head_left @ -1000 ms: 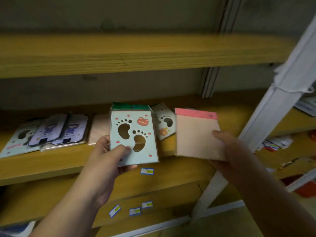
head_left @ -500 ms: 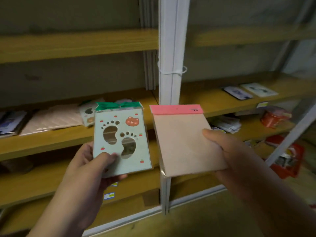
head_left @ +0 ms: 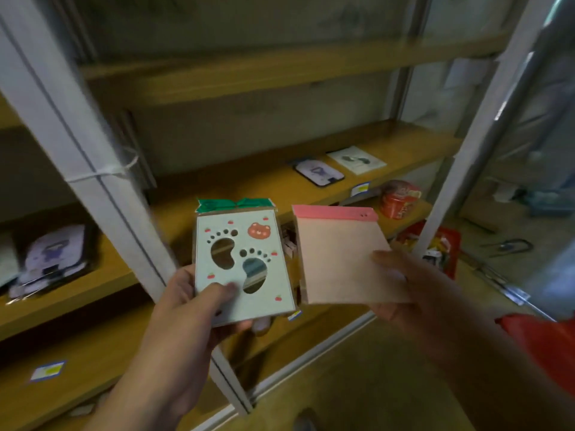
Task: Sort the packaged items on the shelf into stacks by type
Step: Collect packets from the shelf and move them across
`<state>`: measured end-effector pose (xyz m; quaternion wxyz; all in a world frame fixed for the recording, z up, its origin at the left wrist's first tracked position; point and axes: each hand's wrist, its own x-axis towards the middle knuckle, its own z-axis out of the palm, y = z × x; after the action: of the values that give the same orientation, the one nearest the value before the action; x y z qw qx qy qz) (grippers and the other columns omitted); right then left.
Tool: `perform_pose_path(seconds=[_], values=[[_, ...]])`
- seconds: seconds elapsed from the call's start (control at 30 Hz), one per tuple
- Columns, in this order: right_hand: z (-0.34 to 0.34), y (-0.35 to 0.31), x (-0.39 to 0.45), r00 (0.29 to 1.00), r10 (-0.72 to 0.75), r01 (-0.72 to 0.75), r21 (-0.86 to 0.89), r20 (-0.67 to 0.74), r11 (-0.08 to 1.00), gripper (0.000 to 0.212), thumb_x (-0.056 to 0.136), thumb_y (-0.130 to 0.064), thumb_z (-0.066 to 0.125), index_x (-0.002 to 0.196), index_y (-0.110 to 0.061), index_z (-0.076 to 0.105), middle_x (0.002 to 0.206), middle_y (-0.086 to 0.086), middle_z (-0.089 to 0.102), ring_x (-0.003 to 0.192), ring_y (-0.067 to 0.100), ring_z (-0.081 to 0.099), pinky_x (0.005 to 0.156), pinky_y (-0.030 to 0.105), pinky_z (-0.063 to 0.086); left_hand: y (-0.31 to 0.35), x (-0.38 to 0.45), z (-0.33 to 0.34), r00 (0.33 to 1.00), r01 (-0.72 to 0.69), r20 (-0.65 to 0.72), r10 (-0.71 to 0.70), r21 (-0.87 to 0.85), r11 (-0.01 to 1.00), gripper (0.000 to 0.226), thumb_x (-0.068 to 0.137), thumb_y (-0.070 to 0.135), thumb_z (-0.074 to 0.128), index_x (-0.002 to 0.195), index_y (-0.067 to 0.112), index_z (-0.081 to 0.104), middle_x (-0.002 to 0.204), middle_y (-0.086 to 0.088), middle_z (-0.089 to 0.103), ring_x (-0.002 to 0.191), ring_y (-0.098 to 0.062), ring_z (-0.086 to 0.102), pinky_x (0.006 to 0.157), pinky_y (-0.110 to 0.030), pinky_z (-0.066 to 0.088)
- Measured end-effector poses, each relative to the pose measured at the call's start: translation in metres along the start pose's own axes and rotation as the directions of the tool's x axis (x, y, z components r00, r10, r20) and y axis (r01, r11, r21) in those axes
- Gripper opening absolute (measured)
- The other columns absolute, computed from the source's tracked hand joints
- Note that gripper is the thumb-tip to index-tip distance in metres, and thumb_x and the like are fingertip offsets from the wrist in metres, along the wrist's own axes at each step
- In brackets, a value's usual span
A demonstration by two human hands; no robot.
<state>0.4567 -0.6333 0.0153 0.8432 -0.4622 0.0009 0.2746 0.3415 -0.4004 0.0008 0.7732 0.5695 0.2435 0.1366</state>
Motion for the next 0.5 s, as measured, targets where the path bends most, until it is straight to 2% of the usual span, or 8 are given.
perform_pose_path(seconds=[0.07,0.1,0.2,0.23,0.3,0.37,0.43,0.5], values=[[-0.020,-0.013,0.017,0.995,-0.020,0.018,-0.018,-0.096,1.000,0.016,0.089,-0.008,0.056,0.101,-0.001,0.064,0.078,0.011,0.078,0.067,0.021,0.076,0.051,0.027,0.057,-0.005,0.024,0.025,0.999,0.021,0.028,-0.020,-0.022,1.000,0.034,0.091,0.009,0.065,0.121,0.019,0.053,0.097,-0.007,0.080,0.081,-0.028,0.078,0.057,-0.039,0.061],[-0.032,-0.023,0.029,0.991,-0.032,0.028,-0.031,-0.131,0.999,0.020,0.083,-0.010,0.061,0.101,-0.002,0.064,0.076,0.010,0.078,0.065,0.020,0.075,0.051,0.026,0.056,-0.007,0.040,0.040,0.998,0.040,0.053,-0.038,-0.033,0.999,0.034,0.091,0.011,0.066,0.121,0.021,0.053,0.096,-0.007,0.080,0.078,-0.027,0.078,0.061,-0.040,0.059],[-0.059,-0.050,0.061,0.978,-0.040,0.032,-0.044,-0.205,0.999,0.036,0.073,-0.015,0.069,0.107,-0.004,0.066,0.093,0.014,0.078,0.079,0.024,0.077,0.065,0.032,0.062,-0.009,0.081,0.079,0.992,0.066,0.113,-0.058,-0.066,0.996,0.033,0.093,0.014,0.065,0.121,0.026,0.054,0.094,-0.008,0.080,0.079,-0.034,0.078,0.086,-0.058,0.051],[-0.067,-0.061,0.074,0.974,-0.042,0.029,-0.064,-0.222,0.998,0.037,0.073,-0.016,0.070,0.108,-0.005,0.067,0.094,0.014,0.078,0.082,0.025,0.076,0.072,0.035,0.063,-0.009,0.097,0.094,0.990,0.077,0.126,-0.067,-0.077,0.994,0.033,0.093,0.013,0.064,0.121,0.026,0.053,0.094,-0.007,0.080,0.080,-0.035,0.077,0.089,-0.061,0.050],[-0.081,-0.086,0.102,0.963,-0.064,0.037,-0.105,-0.261,0.994,0.036,0.072,-0.017,0.070,0.106,-0.006,0.068,0.096,0.015,0.078,0.084,0.027,0.075,0.078,0.036,0.062,-0.011,0.134,0.122,0.989,0.093,0.119,-0.082,-0.089,0.992,0.035,0.093,0.011,0.065,0.123,0.027,0.053,0.096,-0.004,0.080,0.080,-0.031,0.078,0.073,-0.053,0.061],[-0.093,-0.109,0.127,0.955,-0.066,0.035,-0.108,-0.291,0.993,0.035,0.073,-0.017,0.070,0.105,-0.005,0.069,0.098,0.017,0.077,0.085,0.028,0.074,0.072,0.035,0.063,-0.011,0.168,0.149,0.985,0.124,0.133,-0.109,-0.110,0.986,0.038,0.093,0.009,0.065,0.124,0.026,0.053,0.102,-0.004,0.080,0.087,-0.027,0.078,0.060,-0.036,0.062],[-0.103,-0.128,0.150,0.954,-0.060,0.037,-0.085,-0.295,0.996,0.028,0.079,-0.015,0.069,0.105,-0.004,0.068,0.093,0.016,0.078,0.079,0.026,0.076,0.061,0.031,0.062,-0.011,0.203,0.174,0.982,0.137,0.146,-0.123,-0.090,0.986,0.036,0.093,0.007,0.064,0.123,0.024,0.053,0.107,-0.006,0.079,0.091,-0.026,0.077,0.065,-0.035,0.062],[-0.116,-0.143,0.170,0.953,-0.057,0.040,-0.064,-0.297,0.997,0.029,0.080,-0.016,0.069,0.106,-0.004,0.067,0.092,0.014,0.078,0.078,0.023,0.077,0.060,0.029,0.060,-0.013,0.233,0.199,0.986,0.128,0.114,-0.121,-0.059,0.990,0.035,0.093,0.006,0.064,0.121,0.022,0.054,0.111,-0.006,0.077,0.093,-0.024,0.077,0.071,-0.038,0.062]])
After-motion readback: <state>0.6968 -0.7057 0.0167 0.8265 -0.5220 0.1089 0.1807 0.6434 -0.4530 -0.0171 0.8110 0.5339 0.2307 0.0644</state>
